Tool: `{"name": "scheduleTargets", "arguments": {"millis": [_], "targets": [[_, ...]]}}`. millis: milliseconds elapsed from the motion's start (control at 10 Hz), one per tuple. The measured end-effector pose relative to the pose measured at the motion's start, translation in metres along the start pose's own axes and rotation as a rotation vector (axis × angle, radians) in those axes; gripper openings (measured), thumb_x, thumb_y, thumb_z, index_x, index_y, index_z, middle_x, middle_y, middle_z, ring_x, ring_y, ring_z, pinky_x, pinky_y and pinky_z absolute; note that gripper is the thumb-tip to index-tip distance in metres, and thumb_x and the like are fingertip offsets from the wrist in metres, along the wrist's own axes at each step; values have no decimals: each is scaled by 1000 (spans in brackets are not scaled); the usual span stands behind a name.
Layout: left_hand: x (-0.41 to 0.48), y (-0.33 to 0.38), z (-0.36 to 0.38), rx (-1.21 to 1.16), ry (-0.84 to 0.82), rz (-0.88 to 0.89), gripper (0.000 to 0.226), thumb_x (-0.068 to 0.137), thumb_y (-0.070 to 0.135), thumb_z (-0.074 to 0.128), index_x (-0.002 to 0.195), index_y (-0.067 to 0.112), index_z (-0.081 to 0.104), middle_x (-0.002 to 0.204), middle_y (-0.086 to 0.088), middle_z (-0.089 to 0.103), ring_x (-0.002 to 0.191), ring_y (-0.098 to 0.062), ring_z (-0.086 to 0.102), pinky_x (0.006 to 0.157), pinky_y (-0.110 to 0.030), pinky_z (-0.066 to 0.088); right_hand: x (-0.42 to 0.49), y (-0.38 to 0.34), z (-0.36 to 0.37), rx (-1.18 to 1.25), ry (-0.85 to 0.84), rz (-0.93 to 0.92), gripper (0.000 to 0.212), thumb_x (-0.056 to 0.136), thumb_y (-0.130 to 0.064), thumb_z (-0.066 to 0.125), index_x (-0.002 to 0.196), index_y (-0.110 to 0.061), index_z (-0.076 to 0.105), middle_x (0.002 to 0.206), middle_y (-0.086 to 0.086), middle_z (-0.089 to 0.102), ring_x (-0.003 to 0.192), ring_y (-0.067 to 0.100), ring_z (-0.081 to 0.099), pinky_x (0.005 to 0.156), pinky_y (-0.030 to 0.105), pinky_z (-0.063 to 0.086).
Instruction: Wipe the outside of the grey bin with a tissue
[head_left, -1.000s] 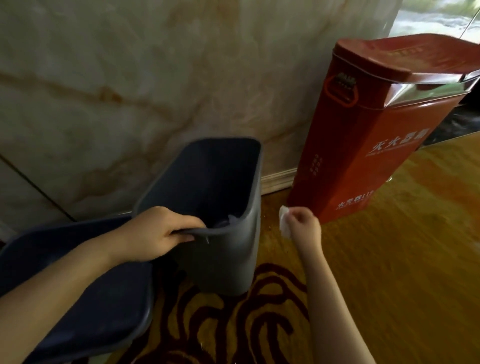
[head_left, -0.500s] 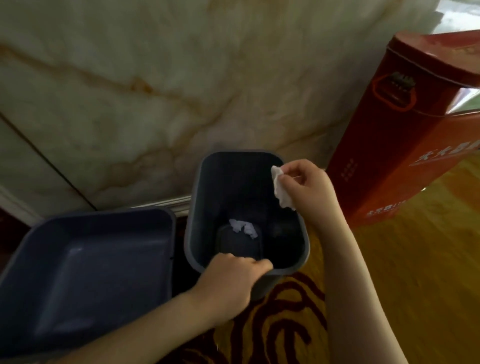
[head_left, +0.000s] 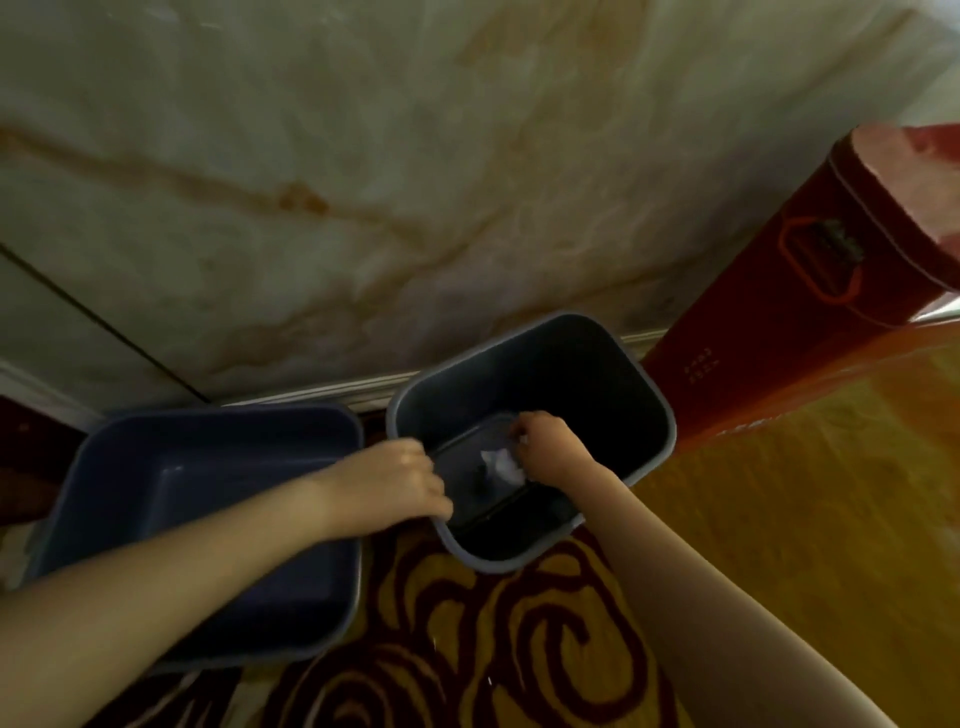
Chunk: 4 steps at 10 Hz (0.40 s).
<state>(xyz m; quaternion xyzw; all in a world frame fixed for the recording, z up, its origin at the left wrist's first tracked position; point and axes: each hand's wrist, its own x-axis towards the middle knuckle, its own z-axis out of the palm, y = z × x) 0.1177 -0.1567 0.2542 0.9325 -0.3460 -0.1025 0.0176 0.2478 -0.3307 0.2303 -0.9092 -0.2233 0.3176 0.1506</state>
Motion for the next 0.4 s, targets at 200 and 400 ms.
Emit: {"name": "scheduleTargets", "arguments": {"millis": [200, 400], "targets": [[-8, -46, -9, 63, -165, -196, 32, 86, 11, 52, 111, 26, 64, 112, 5, 68, 109, -18, 56, 112, -36, 21, -32, -9, -9, 37, 51, -29, 25, 93, -13, 45, 116, -15, 54, 122, 9, 52, 108, 23, 52, 80, 27, 43], [-14, -41, -14, 102, -387, -422, 42, 88, 6, 45, 124, 24, 56, 127, -1, 59, 133, -23, 34, 108, -46, -17, -51, -20, -29, 8, 42, -40, 30, 95, -20, 42, 124, -17, 49, 126, 6, 52, 116, 22, 46, 95, 37, 45]]}}
